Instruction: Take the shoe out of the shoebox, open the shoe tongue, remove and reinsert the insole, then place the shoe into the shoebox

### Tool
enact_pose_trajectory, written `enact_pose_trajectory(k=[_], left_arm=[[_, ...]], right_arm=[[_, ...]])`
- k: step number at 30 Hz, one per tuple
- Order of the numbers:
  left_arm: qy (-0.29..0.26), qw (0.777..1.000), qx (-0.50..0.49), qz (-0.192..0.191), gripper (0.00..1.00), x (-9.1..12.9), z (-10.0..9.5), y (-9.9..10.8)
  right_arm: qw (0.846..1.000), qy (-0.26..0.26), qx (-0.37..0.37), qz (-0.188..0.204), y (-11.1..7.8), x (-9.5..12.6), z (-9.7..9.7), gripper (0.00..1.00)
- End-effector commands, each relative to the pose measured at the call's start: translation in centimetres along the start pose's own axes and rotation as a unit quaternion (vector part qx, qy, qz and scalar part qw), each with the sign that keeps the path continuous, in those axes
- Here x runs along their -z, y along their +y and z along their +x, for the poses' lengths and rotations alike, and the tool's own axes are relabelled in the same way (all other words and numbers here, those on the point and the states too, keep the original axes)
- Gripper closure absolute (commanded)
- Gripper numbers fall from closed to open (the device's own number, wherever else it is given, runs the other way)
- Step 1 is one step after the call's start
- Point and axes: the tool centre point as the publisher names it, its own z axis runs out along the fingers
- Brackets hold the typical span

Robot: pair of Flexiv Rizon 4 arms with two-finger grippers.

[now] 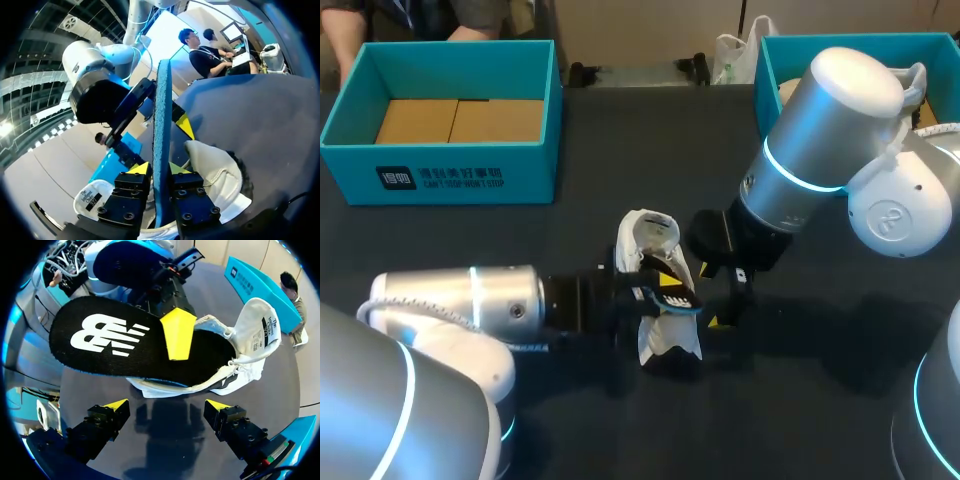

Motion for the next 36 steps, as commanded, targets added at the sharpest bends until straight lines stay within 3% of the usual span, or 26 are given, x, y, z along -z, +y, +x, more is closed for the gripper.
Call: enact_pose_trajectory(k=[1, 3, 4, 19, 32, 33, 36], left_arm=[[-0.005, 1.0, -0.013, -0.003, 0.79, 0.3, 0.5, -0.5], [-0.009, 1.0, -0.021, -0.006, 0.87, 0.2, 0.5, -0.5], [-0.011, 1.0, -0.026, -0.007, 1.0, 0.1, 0.5, -0.4], [-0.017, 0.997, -0.064, -0.038, 1.0, -1.6, -0.2, 2.3], [-0.013, 0.997, -0.052, -0.061, 1.0, -1.4, -0.5, 3.8], [-0.011, 0.997, -0.05, -0.058, 0.98, -1.2, -0.4, 3.6], [-0.01, 0.997, -0.049, -0.055, 0.74, -0.7, -0.3, 3.0]], right_arm=[[1.0, -0.001, 0.0, 0.0, 0.0, -0.1, 0.1, 0.0], [1.0, -0.001, 0.0, 0.0, 0.0, -0.1, 0.1, 0.0], [1.0, -0.001, 0.0, 0.0, 0.0, -0.1, 0.1, 0.0], [1.0, -0.001, 0.0, 0.0, 0.0, -0.1, 0.1, 0.0], [1.0, -0.001, 0.0, 0.0, 0.0, -0.1, 0.1, 0.0], [1.0, -0.001, 0.0, 0.0, 0.0, -0.1, 0.1, 0.0], [1.0, -0.001, 0.0, 0.0, 0.0, -0.1, 0.1, 0.0]])
